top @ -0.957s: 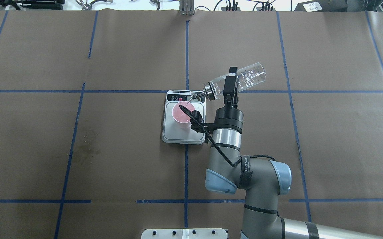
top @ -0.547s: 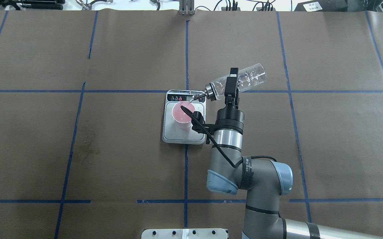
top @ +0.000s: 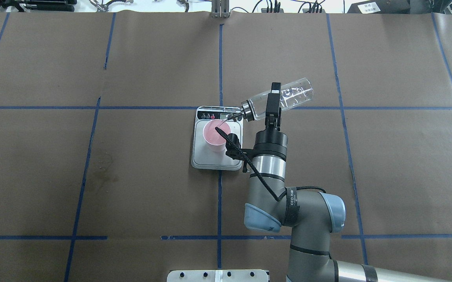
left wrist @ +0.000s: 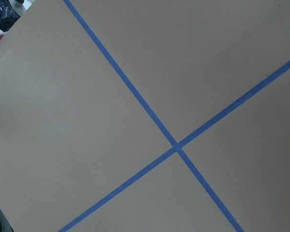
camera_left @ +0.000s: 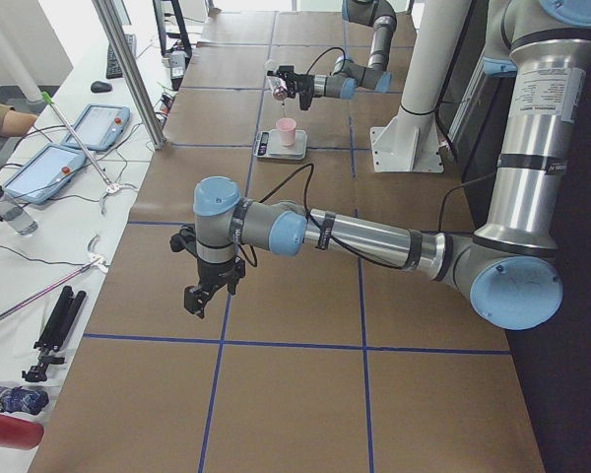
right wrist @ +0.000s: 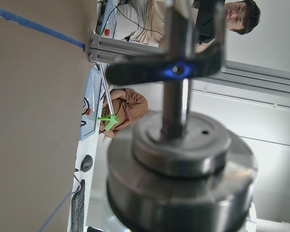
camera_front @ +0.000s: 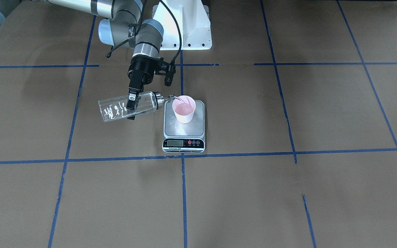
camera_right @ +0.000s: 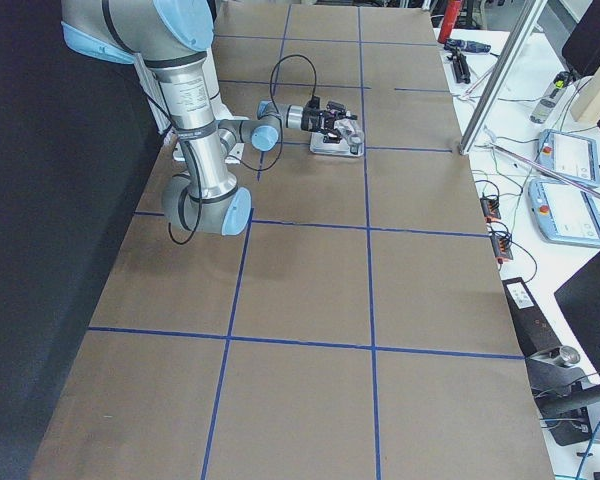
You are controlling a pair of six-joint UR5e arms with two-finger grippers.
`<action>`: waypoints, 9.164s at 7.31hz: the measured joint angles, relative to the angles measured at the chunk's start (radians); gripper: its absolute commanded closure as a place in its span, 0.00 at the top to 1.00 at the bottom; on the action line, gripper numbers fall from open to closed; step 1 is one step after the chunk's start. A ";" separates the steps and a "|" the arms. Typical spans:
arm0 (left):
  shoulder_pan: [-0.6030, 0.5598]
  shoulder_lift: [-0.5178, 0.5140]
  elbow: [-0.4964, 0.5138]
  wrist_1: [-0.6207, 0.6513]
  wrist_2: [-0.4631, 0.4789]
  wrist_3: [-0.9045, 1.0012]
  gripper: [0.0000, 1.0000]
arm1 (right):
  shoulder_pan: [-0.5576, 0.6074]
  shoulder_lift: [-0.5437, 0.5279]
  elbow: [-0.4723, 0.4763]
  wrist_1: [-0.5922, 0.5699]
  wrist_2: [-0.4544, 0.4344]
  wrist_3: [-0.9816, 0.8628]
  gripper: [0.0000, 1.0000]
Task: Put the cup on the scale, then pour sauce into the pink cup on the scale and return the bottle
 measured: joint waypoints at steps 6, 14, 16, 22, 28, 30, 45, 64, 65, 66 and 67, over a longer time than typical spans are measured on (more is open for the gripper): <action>0.000 0.000 -0.023 0.027 0.000 0.000 1.00 | -0.015 -0.011 0.001 0.046 0.003 0.141 0.00; -0.002 -0.001 -0.088 0.099 0.000 0.000 1.00 | -0.016 -0.115 0.049 0.435 0.168 0.594 0.00; -0.003 -0.001 -0.094 0.101 0.000 0.000 1.00 | 0.013 -0.195 0.131 0.437 0.307 0.826 0.00; -0.007 0.000 -0.110 0.103 0.000 0.000 1.00 | 0.256 -0.379 0.275 0.427 0.769 1.415 0.00; -0.008 0.000 -0.121 0.103 0.001 -0.002 1.00 | 0.263 -0.460 0.194 0.432 0.718 1.448 0.00; -0.008 0.000 -0.122 0.103 0.002 -0.002 1.00 | 0.252 -0.451 0.171 0.436 0.683 1.451 0.00; -0.008 -0.001 -0.124 0.103 0.002 -0.002 1.00 | 0.142 -0.512 0.168 0.434 0.649 1.509 0.00; -0.016 -0.003 -0.125 0.103 0.004 -0.002 1.00 | 0.116 -0.521 0.180 0.432 0.652 1.512 1.00; -0.016 -0.003 -0.125 0.103 0.004 -0.002 1.00 | 0.115 -0.521 0.180 0.432 0.651 1.512 1.00; -0.016 -0.002 -0.125 0.103 0.004 -0.002 1.00 | 0.115 -0.521 0.180 0.432 0.651 1.512 1.00; -0.016 -0.002 -0.125 0.103 0.003 -0.002 1.00 | 0.114 -0.521 0.180 0.432 0.651 1.512 1.00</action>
